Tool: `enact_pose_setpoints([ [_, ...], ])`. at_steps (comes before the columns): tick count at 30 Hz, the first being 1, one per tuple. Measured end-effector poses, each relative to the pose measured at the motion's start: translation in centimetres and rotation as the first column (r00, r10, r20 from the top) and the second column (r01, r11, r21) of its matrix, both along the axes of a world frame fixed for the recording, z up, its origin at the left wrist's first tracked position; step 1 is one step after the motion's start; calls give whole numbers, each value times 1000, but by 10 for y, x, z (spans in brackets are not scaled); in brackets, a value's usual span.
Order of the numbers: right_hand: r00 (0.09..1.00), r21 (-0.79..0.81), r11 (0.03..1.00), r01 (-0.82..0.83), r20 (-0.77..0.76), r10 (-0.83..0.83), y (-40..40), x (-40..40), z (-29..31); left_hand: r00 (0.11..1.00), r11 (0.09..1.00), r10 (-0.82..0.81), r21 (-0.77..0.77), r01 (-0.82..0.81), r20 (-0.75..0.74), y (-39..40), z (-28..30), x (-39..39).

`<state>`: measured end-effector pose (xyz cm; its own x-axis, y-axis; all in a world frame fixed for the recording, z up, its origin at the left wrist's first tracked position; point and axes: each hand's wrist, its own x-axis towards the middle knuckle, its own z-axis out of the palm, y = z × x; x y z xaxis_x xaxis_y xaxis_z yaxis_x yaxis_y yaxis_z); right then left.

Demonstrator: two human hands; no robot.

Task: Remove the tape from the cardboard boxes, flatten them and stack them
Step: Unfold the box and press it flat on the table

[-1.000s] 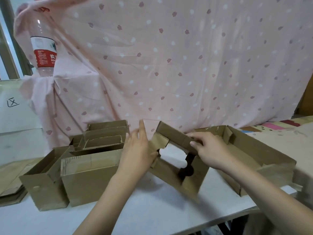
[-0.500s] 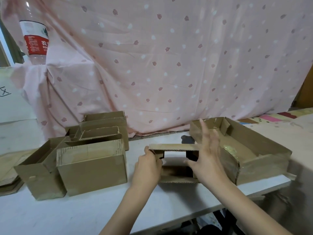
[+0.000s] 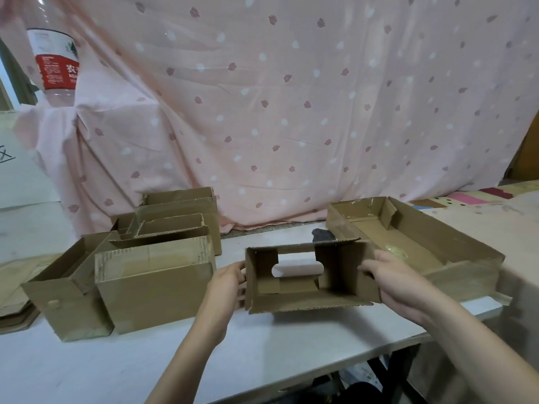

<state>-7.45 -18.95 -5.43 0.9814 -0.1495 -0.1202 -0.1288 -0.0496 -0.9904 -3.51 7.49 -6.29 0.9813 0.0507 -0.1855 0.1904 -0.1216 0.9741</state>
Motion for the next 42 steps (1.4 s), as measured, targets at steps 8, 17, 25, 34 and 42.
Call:
enact_pose_setpoints([
  [8, 987, 297, 942, -153, 11, 157, -9, -4, 3, 998, 989, 16, -143, -25, -62, 11, 1, 9],
  [17, 998, 235, 970, -58, -14, 63, 0, 19, -1, 998, 990, -36, -133, 42, 49, 1, 10, 9],
  [25, 987, 482, 869, 110, 52, -154, 7, 23, 7, 985, 927, 98, -374, -37, 145, 6, 10, 10],
  [34, 955, 334, 929, -162, 291, 62, 19, 9, 4, 925, 828, -152, -466, 311, 347, 15, 0, 10],
  [42, 940, -142, 973, -179, 267, 212, 29, 5, 6, 910, 997, -78, 24, 75, 406, 6, 0, 2],
])
